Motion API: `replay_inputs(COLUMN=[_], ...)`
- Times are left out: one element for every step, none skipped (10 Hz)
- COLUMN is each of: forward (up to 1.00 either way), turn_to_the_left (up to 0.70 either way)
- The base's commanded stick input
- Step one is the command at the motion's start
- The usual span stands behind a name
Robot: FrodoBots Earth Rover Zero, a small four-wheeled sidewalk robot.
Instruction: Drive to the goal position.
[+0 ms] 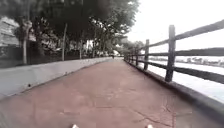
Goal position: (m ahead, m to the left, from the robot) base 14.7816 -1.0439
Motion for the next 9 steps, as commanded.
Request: replay_inputs(forward=[0.85, 0.85, 0.85, 0.85, 0.85, 0.85, 0.85, 0.85, 0.85], turn_to_the_left=[0.0, 0.0, 0.0, 0.0, 0.0, -0.06, -0.27, -0.34, -0.34])
